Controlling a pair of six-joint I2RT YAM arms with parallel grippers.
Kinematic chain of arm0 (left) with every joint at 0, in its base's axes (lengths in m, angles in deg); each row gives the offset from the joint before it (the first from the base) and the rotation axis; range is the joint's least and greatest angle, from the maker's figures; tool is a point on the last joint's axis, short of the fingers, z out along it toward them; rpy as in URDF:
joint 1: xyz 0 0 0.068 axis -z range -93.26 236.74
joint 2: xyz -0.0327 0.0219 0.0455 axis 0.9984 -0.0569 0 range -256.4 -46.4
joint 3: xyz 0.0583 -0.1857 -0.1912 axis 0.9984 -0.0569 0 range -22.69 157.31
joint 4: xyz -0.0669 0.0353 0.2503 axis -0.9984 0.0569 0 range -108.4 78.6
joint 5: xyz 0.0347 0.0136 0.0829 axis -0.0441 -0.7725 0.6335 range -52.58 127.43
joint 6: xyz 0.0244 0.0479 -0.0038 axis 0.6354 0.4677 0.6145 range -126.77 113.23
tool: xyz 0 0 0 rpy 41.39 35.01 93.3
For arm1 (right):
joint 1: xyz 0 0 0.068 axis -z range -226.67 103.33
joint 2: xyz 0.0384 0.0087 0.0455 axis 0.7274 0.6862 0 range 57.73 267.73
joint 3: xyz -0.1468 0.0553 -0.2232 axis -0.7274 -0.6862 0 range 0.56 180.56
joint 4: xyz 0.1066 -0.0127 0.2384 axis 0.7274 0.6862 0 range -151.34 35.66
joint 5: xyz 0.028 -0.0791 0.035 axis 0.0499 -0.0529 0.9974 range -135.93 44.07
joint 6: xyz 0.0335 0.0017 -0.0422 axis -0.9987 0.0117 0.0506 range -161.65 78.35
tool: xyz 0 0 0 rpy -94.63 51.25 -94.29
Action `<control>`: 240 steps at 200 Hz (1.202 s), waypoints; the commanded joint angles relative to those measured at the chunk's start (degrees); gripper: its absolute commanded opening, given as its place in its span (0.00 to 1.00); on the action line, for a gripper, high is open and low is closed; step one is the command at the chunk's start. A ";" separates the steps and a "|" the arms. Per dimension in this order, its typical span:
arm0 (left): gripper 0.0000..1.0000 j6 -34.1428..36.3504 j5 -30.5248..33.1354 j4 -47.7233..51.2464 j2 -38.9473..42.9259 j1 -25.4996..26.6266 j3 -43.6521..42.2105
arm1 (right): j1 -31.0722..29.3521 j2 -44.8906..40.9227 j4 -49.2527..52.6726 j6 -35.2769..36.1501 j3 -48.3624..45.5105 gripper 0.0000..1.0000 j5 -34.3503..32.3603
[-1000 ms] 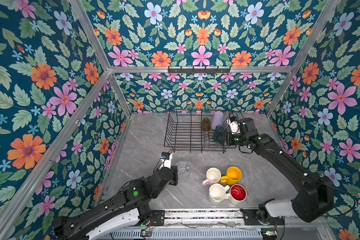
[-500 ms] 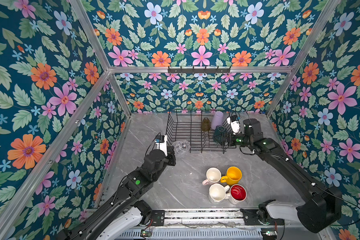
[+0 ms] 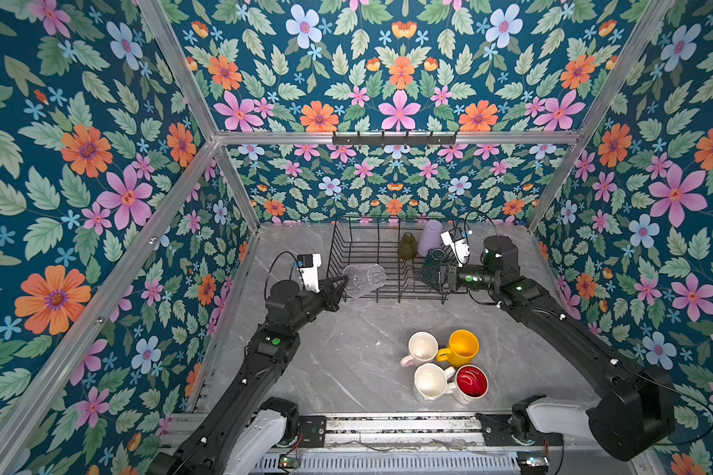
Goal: Load the cups into the dish rack
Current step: 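Lift the clear tumbler with the left gripper toward the rack while the right approaches, then grasp the clear tumbler with the right gripper beside the left gripper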
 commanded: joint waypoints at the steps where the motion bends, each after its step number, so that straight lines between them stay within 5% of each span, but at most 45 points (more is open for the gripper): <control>1: 0.00 -6.25 -13.47 -18.37 -2.04 -0.81 -0.83 | 0.01 0.57 -9.51 -3.45 -0.39 0.98 6.70; 92: 0.00 -10.97 -20.57 -31.10 -7.77 -0.84 -1.01 | -3.68 3.23 -17.63 -5.16 -0.39 0.98 11.68; 240: 0.00 -13.71 -23.35 -35.48 -10.04 -0.89 -0.58 | -8.96 8.77 -24.04 -10.04 2.92 0.97 14.87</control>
